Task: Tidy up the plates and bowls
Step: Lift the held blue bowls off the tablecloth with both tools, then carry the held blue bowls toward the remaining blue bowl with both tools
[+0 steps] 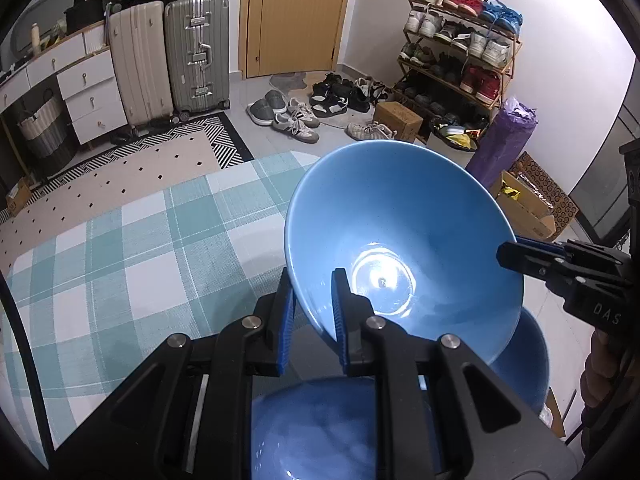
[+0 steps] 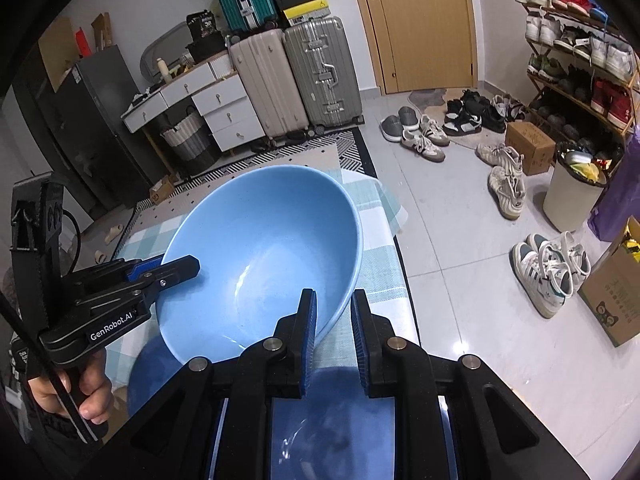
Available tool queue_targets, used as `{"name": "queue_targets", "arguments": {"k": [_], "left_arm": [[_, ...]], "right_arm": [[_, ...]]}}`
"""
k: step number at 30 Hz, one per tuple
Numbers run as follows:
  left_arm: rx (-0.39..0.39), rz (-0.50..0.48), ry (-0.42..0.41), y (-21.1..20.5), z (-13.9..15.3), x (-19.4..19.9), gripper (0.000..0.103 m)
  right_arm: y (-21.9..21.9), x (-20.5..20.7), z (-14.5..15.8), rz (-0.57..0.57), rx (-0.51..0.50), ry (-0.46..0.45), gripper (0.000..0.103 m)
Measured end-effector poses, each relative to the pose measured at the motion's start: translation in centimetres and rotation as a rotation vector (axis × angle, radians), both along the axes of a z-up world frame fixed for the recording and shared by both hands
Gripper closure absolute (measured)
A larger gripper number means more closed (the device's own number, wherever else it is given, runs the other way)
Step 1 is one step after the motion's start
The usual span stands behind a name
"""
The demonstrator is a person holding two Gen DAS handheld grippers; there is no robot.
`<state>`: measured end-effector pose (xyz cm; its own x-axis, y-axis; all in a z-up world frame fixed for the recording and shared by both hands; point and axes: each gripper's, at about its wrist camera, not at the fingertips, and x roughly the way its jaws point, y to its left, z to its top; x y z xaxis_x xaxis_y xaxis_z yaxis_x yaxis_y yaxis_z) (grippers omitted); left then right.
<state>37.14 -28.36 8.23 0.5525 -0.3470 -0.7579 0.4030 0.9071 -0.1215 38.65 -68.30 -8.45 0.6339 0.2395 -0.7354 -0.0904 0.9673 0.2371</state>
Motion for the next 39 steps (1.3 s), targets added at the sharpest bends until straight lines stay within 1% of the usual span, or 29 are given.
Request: {"name": "queue_targets", "arguments": {"k": [7,16,23,34,39], "left_arm": [[-0.005,0.003,-0.032,0.5,3.1,-3.1,0.088],[-0.022,0.008,-0.051,1.3,6.1,-7.3,0.088],[-0.028,0.015,-0.071,2.1,8.5,-11.6,0.088],[-0.018,0.060,-0.081,4.0,10.2,-16.8,0.088],[0.005,0.079,-0.090,5.1,11.0,-19.3,0.088]], "right_arm": [[0.6,-2.3,2.0,0.006,-0.004,-0.027,0.085],[1.4,-5.8,4.4,0.019,-0.012,-0.055,0.085],[2.4,-8.4,6.3,0.034,-0.022,-0.075,0.085],[4.0,-11.2,7.0,0.094,-0.001,-0.090,0.085],[4.8,-11.9,6.8,0.117,0.010,-0.095,0.085]]}}
